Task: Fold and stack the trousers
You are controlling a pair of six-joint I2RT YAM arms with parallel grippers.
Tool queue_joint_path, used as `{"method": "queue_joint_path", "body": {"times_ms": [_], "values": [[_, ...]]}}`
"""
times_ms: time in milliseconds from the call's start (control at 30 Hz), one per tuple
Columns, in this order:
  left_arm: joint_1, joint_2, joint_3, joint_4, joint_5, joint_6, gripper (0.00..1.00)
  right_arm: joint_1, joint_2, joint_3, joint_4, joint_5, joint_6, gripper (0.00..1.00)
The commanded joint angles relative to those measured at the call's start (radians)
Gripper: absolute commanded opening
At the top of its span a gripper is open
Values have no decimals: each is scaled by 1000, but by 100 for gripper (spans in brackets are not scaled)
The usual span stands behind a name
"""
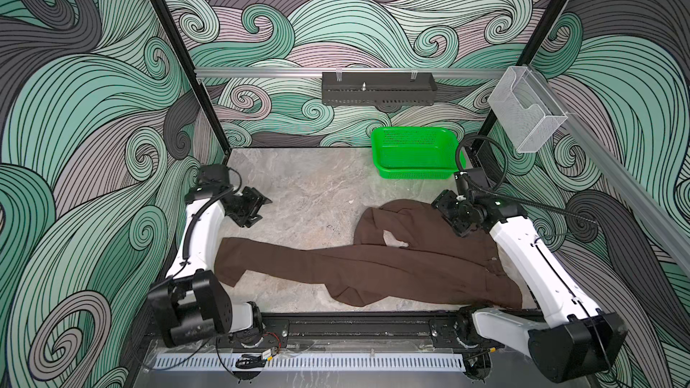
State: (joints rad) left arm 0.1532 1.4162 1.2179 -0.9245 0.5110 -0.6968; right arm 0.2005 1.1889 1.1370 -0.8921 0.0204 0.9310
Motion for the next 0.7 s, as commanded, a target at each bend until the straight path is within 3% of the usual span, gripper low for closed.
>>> {"method": "queue_joint_path", "body": {"times_ms": [0,133,267,467,667], "values": [[-162,114,84,-38,18,67,62,-30,-18,-17,-19,51,-26,69],[-364,289,198,-103,-7,155,63,-141,-20,-69,-13,10,-63,69],[-504,443,298,-135,-29,205,64,-239,-27,-114,8,-26,-95,69],[-642,606,427,-162,-20,280,64,-300,-22,-157,30,-53,-119,68],[-720,739,527,-187,-47,313,64,-322,-9,-183,56,-76,-127,68]]}}
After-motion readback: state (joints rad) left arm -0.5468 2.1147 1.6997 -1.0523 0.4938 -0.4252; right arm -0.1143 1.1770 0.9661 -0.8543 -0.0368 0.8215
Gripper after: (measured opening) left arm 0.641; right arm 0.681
